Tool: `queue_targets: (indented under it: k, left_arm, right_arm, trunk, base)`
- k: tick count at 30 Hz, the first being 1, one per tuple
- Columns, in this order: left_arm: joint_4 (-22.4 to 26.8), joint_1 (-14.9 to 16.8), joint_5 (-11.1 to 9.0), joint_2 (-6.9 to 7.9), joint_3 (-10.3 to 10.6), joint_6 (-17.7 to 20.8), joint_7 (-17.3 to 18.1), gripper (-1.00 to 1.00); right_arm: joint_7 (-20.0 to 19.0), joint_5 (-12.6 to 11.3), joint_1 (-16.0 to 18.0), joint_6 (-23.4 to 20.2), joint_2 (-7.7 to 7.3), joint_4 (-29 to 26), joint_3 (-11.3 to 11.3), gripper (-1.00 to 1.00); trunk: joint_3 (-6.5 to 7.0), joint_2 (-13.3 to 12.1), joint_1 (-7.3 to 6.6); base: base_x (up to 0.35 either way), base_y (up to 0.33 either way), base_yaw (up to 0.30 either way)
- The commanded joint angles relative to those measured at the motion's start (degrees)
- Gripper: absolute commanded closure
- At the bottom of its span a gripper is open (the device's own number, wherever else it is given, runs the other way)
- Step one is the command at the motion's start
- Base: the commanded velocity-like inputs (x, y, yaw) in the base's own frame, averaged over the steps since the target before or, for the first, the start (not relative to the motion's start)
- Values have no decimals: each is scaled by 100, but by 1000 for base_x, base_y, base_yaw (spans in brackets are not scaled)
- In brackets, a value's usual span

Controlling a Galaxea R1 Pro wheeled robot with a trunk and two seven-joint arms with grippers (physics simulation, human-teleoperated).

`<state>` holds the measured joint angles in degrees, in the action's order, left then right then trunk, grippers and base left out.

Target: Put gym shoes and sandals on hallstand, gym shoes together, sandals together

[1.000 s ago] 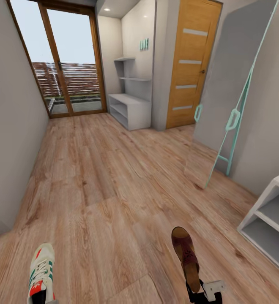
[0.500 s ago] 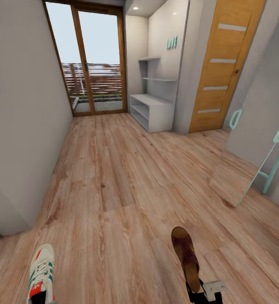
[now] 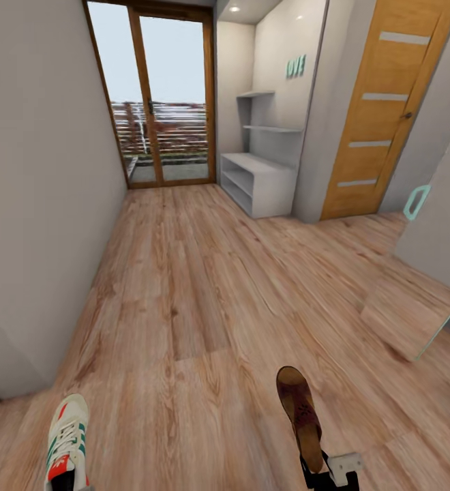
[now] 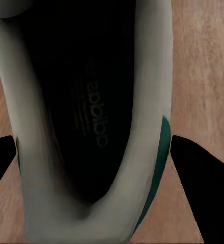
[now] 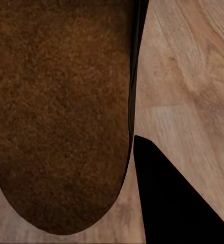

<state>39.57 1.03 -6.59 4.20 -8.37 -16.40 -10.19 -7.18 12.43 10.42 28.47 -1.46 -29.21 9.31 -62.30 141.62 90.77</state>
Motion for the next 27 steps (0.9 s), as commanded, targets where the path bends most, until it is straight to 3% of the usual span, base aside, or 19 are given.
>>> queue_targets:
  k: [1, 27]
  left_arm:
    - [-2, 2, -45, 3, 16, -21, -32, 100]
    - [-2, 2, -52, -7, 16, -21, -36, 100]
  right_arm:
    - [-45, 24, 4, 18, 6, 2, 47, 100]
    - [-33, 19, 4, 18, 0, 3, 48, 100]
  trunk:
    - [-5, 2, 2]
    - [-5, 2, 2]
  base:
    - [335, 2, 1]
    - [335, 0, 0]
